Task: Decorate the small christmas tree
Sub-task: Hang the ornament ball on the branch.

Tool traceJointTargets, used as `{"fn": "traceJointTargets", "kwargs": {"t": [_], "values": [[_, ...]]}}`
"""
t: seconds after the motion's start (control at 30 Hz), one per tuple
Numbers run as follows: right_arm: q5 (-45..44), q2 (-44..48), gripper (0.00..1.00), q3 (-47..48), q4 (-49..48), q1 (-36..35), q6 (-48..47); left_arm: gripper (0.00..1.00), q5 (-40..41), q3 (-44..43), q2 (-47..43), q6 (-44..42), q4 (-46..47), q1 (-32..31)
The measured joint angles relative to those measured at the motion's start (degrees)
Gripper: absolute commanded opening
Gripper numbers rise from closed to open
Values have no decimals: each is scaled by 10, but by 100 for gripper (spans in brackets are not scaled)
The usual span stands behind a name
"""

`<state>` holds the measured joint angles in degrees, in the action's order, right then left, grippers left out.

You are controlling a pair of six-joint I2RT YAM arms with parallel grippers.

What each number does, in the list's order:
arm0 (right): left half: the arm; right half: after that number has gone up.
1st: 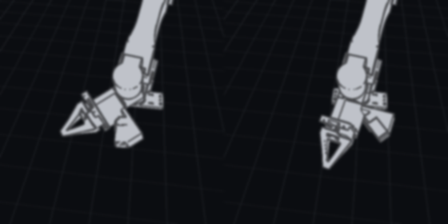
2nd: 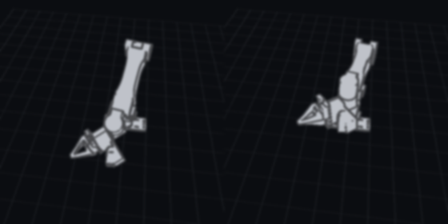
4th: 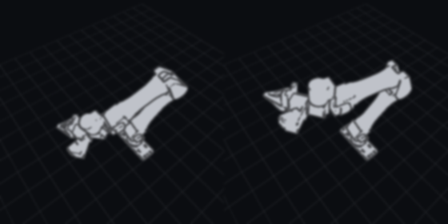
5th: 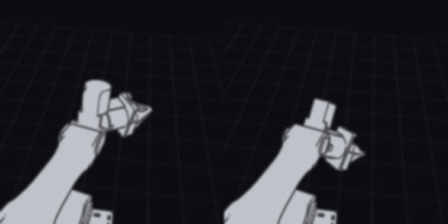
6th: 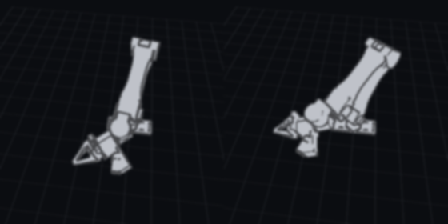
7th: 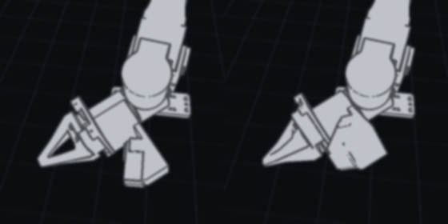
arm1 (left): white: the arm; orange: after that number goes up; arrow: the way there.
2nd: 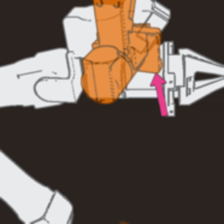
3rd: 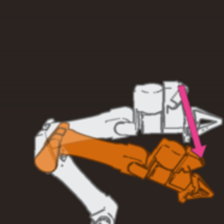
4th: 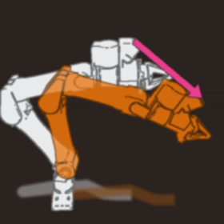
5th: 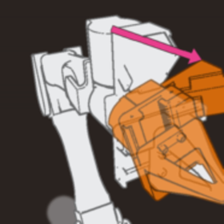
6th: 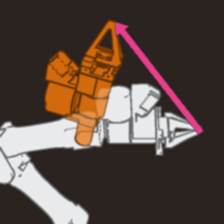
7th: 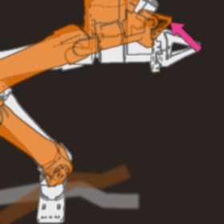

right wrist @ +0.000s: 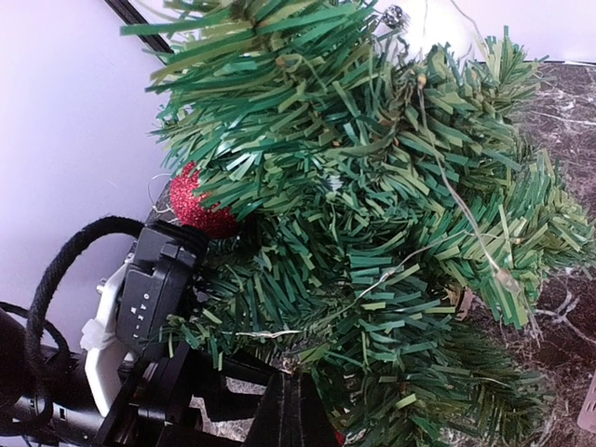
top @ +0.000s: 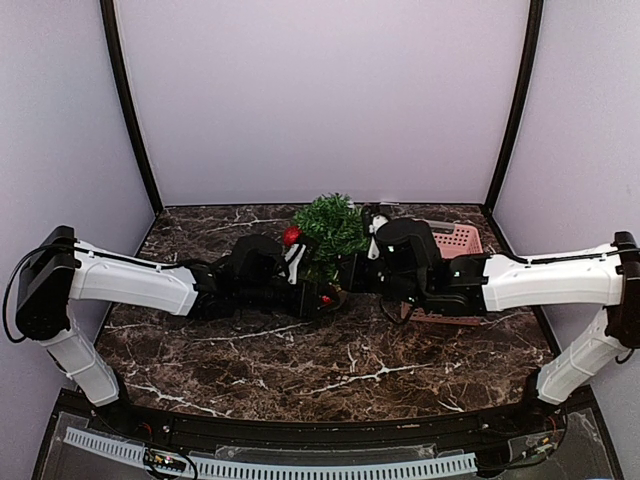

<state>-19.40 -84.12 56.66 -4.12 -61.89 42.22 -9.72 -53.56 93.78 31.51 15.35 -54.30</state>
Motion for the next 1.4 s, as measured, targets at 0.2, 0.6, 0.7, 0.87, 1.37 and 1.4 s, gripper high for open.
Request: {"fn": "traceJointTargets", "kwargs": {"t": [0.2,0.6,0.7,0.87,1.37,1.4], "values": [[-6,-6,0,8,5,0,0,40,4,0,0,0,0,0],[-17,-21,0,15,12,0,0,41,6,2,-3,0,11,0],[-18,-21,0,17,12,0,0,41,6,6,-8,0,13,0],[-19,-21,0,18,12,0,0,41,6,12,-17,1,17,0],[-14,-16,0,17,-5,0,-2,43,6,23,-37,7,21,0],[-13,-15,0,17,-6,0,-2,44,6,24,-37,7,21,0]]}}
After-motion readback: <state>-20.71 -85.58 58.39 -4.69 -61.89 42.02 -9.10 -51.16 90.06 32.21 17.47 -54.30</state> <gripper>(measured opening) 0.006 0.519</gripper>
